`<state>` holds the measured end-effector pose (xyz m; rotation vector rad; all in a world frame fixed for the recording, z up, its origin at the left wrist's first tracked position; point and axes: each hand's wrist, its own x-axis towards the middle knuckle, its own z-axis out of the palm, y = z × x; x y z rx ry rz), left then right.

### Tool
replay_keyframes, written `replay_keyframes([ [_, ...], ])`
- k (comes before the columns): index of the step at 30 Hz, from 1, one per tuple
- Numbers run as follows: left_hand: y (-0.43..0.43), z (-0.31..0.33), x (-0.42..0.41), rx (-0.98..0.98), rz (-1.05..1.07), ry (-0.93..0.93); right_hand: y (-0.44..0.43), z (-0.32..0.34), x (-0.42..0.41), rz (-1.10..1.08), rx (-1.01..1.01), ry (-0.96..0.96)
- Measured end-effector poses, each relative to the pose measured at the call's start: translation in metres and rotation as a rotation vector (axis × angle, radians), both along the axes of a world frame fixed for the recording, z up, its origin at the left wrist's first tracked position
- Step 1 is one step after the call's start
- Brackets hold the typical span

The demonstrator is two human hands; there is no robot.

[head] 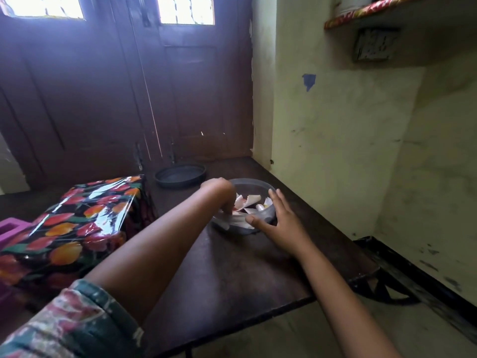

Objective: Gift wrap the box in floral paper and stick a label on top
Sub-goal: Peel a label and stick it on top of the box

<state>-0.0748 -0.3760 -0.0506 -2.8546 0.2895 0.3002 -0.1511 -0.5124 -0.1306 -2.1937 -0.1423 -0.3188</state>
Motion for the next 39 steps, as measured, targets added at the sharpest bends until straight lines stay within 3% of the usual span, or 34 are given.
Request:
replay_keyframes([
  [5,0.005,0.002,0.0,-0.089,0.039,-0.092,0.0,-0.001,0.0,-0.001,0.007,-0.007],
  [12,0.021,0.03,0.0,-0.507,0.049,-0.259,0.001,-0.001,0.002,0.006,0.012,0.001],
  [17,0.034,0.059,-0.023,-0.647,-0.057,-0.313,0.006,0.008,-0.004,-0.086,-0.121,-0.061],
  [19,0.042,0.074,-0.037,-0.616,-0.115,-0.401,0.017,0.025,-0.012,-0.103,0.004,-0.203],
  [21,0.053,0.086,-0.053,-0.587,-0.174,-0.487,0.038,0.053,-0.02,-0.029,0.287,-0.235],
  [24,0.073,0.099,-0.082,-0.527,-0.236,-0.59,0.073,0.099,-0.029,0.132,0.544,-0.045],
  [27,0.102,0.107,-0.111,-0.467,-0.237,-0.649,0.107,0.128,-0.046,0.282,0.512,0.158],
  [32,0.156,0.113,-0.145,-0.515,-0.162,-0.624,0.147,0.132,-0.064,0.343,0.515,0.233],
  [34,0.176,0.112,-0.155,-0.591,-0.133,-0.585,0.161,0.13,-0.07,0.326,0.507,0.198],
  [39,0.206,0.104,-0.168,-0.81,-0.018,-0.592,0.178,0.126,-0.069,0.12,0.386,-0.121],
])
